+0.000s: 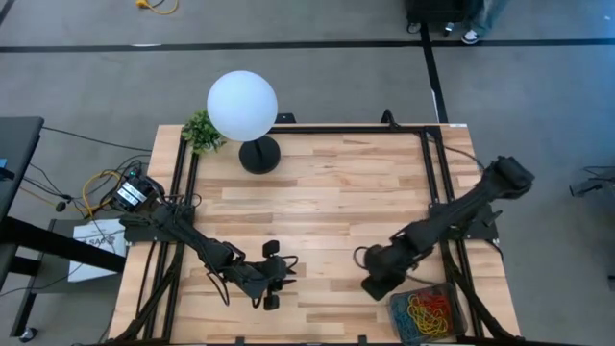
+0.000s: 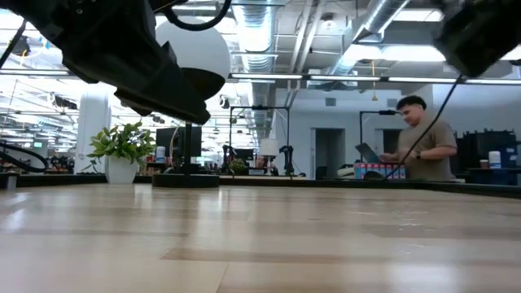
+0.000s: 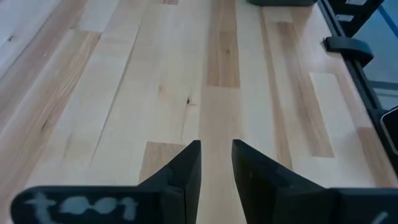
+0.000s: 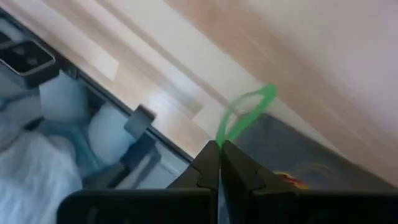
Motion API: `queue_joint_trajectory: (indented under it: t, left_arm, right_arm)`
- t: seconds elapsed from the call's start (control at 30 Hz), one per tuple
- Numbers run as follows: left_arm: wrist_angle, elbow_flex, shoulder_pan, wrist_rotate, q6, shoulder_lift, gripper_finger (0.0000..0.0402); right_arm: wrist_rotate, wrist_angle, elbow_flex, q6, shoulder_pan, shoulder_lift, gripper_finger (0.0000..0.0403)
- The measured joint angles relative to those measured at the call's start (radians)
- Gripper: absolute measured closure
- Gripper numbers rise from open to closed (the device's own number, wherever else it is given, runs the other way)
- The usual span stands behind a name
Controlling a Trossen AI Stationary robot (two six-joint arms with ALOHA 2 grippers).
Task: Pick and place items into bin
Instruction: Put the green rubber band into the black bin
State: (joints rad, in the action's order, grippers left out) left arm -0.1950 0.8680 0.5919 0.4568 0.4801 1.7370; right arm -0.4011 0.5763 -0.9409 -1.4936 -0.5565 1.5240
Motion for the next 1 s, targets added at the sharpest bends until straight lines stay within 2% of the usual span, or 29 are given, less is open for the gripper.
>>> queue_joint_trajectory:
  t: [0.23,0.43,0.6,0.83,1.0]
  left_arm:
    - [0.007,0.0,0.0,0.0,0.002,0.0,0.0322]
    - [0.018,0.0,0.002,0.0,0.005,0.0,0.0322]
    - [0.024,0.0,0.001,-0.001,0.005,0.0,0.0322]
    - [0.022,0.0,0.002,-0.004,0.009,0.0,0.0322]
    - [0.024,0.0,0.002,-0.031,0.022,0.0,0.0322]
  right_arm:
    - [0.221,0.117,0.0,-0.137,-0.12,-0.177,0.0403]
    - [0.2,0.13,0.0,-0.377,-0.32,-0.21,0.0402]
    - [0.194,0.129,0.0,-0.582,-0.469,-0.183,0.0399]
    - [0.243,0.128,0.0,-0.593,-0.55,-0.091,0.0389]
    - [0.193,0.124,0.0,-0.529,-0.533,-0.038,0.0374]
